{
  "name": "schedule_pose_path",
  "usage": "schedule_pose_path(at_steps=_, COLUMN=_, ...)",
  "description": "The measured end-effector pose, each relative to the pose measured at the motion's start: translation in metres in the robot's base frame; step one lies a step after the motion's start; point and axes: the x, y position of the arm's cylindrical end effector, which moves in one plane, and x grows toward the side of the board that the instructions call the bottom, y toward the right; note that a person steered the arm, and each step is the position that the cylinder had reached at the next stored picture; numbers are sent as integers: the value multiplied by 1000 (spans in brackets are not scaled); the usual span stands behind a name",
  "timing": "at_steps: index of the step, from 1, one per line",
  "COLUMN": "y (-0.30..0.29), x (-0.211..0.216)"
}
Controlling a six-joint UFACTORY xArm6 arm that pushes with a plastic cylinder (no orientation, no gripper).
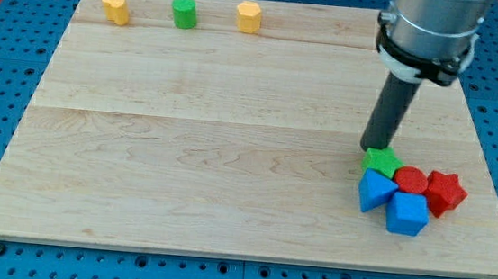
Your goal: Slightly push the yellow heart to the right
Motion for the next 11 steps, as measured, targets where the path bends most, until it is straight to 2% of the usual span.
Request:
schedule_pose_path(at_steps=1, y=-30, x=-28)
schedule_pose_path(at_steps=3, y=-220, x=-84)
schedule_pose_path(at_steps=5, y=-358, x=-107)
schedule_pose_path(at_steps=6, y=-428, x=-135)
schedule_pose_path(at_steps=7, y=-457, x=-159)
schedule_pose_path(at_steps=8, y=-457, x=-185)
schedule_pose_path(at_steps=9, y=-456, x=-232)
schedule_pose_path(at_steps=11, y=-424, x=-245)
